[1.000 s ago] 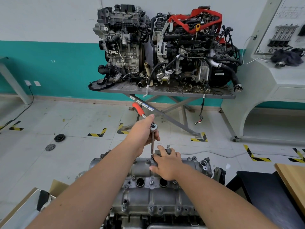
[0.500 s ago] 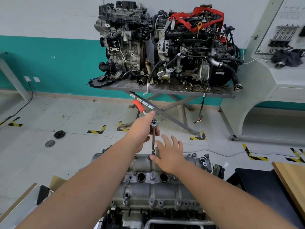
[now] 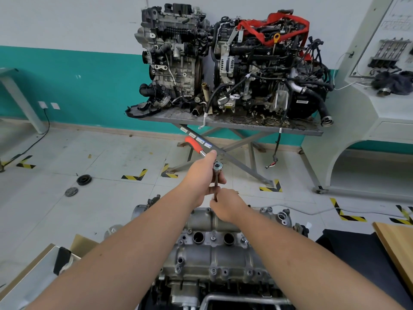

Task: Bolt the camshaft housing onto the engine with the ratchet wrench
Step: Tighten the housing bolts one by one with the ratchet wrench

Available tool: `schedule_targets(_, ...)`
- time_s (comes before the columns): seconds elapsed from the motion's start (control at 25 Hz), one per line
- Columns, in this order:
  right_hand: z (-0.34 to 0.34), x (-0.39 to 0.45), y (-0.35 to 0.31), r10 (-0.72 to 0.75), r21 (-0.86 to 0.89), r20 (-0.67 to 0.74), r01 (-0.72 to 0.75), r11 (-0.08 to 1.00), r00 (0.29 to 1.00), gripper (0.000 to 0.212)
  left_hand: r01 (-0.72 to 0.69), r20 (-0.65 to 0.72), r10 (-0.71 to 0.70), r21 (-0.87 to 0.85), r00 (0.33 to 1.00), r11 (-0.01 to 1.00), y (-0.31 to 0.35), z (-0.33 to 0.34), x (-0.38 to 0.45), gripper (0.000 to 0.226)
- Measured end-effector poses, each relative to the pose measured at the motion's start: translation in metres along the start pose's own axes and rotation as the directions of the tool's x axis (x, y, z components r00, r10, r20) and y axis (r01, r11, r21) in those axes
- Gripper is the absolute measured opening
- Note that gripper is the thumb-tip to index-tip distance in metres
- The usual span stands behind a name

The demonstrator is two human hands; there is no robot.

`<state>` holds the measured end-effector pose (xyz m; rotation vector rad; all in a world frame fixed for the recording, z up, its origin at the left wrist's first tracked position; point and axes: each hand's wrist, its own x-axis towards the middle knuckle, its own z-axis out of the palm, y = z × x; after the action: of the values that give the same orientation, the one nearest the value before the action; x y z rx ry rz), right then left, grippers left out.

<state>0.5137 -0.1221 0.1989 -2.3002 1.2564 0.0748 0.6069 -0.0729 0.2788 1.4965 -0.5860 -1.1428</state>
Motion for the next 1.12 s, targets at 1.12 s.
schedule_targets(1.12, -0.007, -0.026, 0.008, -0.167, 0.143, 0.117, 0.15, 0.978, 0.979, 0.019, 0.11, 0.129, -0.093, -0.133, 0.987, 0.985, 0.008, 0.002, -0.025, 0.036)
